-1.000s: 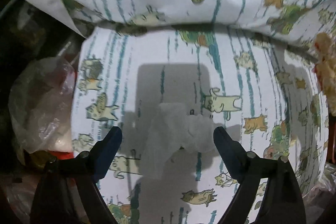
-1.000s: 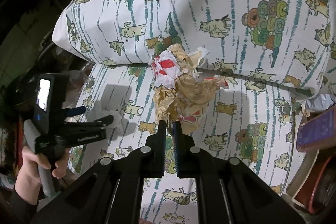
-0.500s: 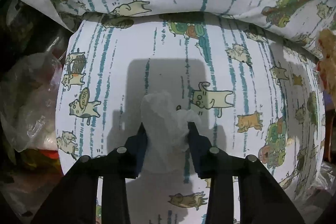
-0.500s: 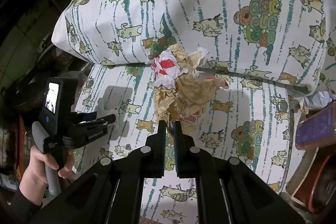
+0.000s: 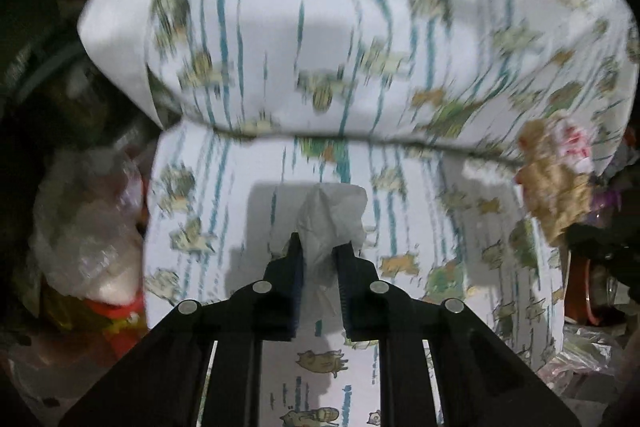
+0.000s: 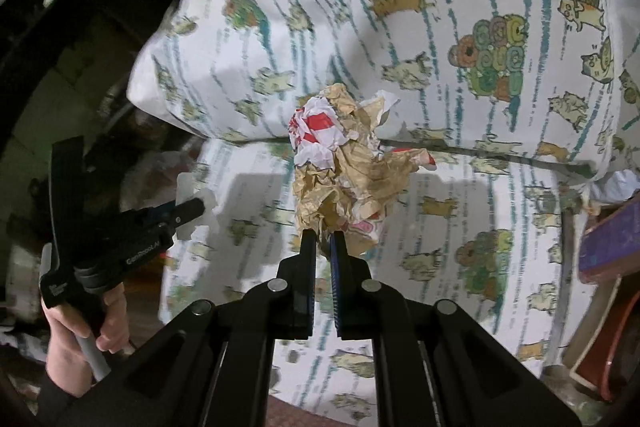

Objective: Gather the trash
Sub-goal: 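Lift the paper and tissue and carry them down over the pink basket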

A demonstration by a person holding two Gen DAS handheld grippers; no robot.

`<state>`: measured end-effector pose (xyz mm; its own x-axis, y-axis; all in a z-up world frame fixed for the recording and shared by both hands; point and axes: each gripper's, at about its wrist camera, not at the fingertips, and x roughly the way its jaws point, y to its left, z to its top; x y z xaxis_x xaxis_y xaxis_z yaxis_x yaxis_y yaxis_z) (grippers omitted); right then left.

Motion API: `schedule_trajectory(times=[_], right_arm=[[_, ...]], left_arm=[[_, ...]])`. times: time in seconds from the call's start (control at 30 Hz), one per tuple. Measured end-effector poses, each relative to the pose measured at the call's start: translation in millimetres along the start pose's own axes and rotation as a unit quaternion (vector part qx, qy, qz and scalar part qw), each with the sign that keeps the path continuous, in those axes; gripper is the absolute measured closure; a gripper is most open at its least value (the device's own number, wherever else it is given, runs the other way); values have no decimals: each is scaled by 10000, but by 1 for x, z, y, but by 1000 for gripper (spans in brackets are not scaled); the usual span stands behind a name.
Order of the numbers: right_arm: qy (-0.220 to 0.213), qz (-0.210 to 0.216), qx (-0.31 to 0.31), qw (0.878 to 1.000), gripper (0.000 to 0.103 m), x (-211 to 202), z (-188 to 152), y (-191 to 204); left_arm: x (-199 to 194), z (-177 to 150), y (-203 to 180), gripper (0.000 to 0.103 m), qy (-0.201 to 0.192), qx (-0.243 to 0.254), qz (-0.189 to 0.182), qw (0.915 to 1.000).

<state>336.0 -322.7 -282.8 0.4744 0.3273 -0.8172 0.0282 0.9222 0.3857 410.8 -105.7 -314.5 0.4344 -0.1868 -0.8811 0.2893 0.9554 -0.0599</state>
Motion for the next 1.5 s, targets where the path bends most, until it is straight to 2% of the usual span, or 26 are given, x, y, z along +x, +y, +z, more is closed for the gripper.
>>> schedule_trajectory(times=[0.1, 0.2, 0.27, 0.6, 0.63, 0.7, 0.8, 0.87, 0.93, 1.03, 1.17, 1.3, 1.43, 1.5], right_arm=[[-178, 93, -41, 9998, 96, -10, -2, 4], [-294, 205, -64, 9993, 96, -18, -5, 8], [-363, 231, -114, 9990, 96, -23, -8, 11], [-618, 191, -283, 9975, 96, -43, -26, 29], [-662, 195, -286, 9972, 96, -45, -28, 32], [-747, 135, -318, 9966, 96, -52, -31, 38], [-843, 334, -382, 9951, 96, -66, -34, 51], [-986, 249, -442, 9938, 96, -79, -39, 62], [-1083, 354, -464, 9924, 96, -93, -47, 74], [-1058, 421, -594, 9917, 96, -112, -67, 92], [-970, 255, -982, 9901, 96, -131, -110, 115], [-467, 559, -790, 9942, 96, -127, -148, 114], [-165, 334, -694, 9969, 96, -113, -181, 110], [66, 369, -743, 9965, 96, -102, -198, 110]], left_arm=[[-33, 4, -4, 86, -531, 72, 7, 9986], [-54, 4, -1, 86, -848, 15, -90, 9964], [-63, 1, 1, 86, -964, -18, -123, 9953], [-107, -18, 5, 86, -1481, 239, 238, 9884], [-115, -21, 7, 86, -1531, 141, 284, 9877], [-137, -26, 10, 86, -1694, 5, 133, 9855], [-175, -32, 4, 86, -1983, 15, 71, 9801], [-201, -39, -3, 86, -2209, -9, 110, 9752], [-220, -47, -8, 86, -2296, -14, 6, 9733], [-238, -66, -17, 86, -2203, 79, -113, 9753], [-245, -97, -23, 86, -1910, 68, -205, 9814], [-237, -132, -22, 86, -1513, -137, -261, 9880], [-228, -168, -23, 86, -1162, -279, -334, 9923], [-224, -184, -26, 86, -1055, -220, -345, 9936]])
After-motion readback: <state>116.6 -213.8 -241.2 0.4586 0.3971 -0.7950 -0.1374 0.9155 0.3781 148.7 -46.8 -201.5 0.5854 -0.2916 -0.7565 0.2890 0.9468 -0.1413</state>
